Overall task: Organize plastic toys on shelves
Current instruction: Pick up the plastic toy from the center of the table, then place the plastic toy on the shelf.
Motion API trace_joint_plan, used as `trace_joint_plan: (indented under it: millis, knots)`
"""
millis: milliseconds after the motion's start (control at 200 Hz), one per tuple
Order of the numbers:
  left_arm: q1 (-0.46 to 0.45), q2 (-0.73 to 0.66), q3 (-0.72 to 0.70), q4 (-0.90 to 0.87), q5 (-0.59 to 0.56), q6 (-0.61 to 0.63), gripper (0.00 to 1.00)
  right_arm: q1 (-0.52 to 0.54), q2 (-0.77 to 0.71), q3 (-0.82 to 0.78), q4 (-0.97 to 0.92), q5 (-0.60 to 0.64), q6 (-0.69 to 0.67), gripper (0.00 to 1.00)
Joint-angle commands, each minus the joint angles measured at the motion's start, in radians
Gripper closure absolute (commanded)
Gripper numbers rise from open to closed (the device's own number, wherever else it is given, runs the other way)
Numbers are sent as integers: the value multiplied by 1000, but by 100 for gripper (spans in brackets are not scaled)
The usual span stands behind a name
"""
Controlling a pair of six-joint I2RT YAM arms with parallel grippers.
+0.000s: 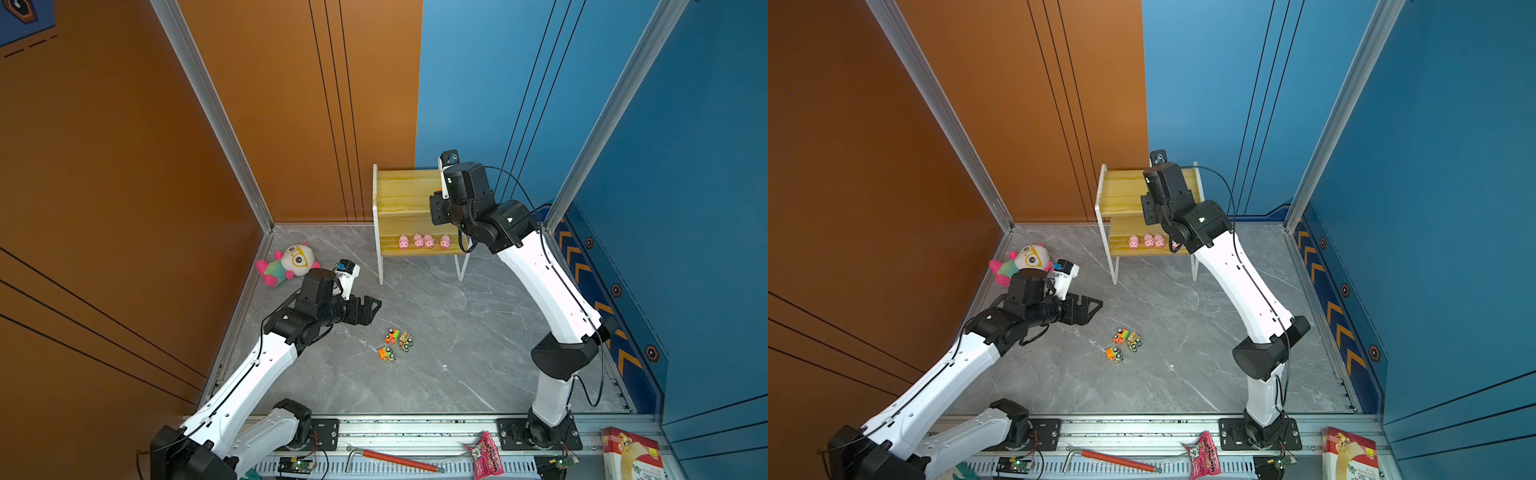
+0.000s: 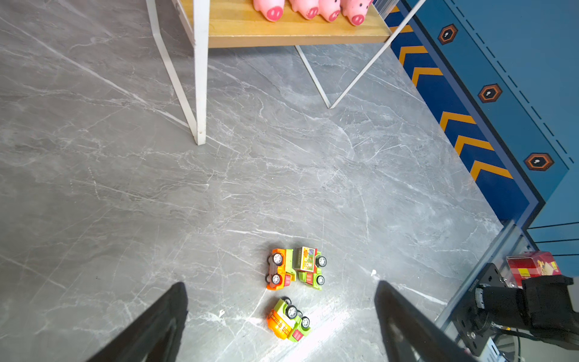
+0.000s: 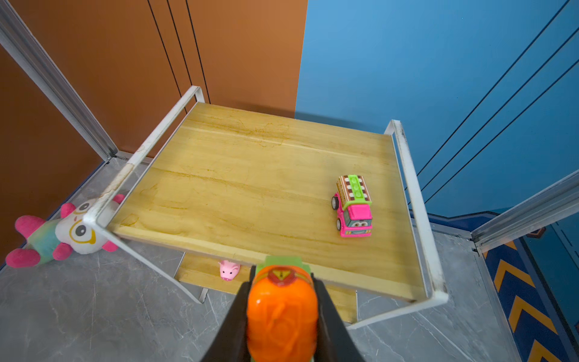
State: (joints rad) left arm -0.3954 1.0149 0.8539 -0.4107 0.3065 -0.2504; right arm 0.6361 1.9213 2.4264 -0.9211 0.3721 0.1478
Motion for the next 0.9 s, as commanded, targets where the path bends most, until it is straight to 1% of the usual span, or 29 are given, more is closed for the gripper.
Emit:
trace_joint_plan:
  millis: [0,145,491,826,841,896]
  knots:
    - [-20,-13,-7,30,33,19,6,-39,35,62,-35,-42,-37,73]
    - [-29,-4,-5,30,32,20,6,-69,75,95,-27,-73,-35,72]
    - [-31,11,-3,31,29,22,6,-81,126,116,8,-104,-24,70]
    - [-32,13,-3,32,19,22,6,-88,147,129,18,-98,-16,69]
    - [-31,13,-4,32,19,22,6,-88,172,129,18,-97,-17,69]
    - [-31,13,-3,31,20,22,6,-91,181,131,19,-96,-17,68]
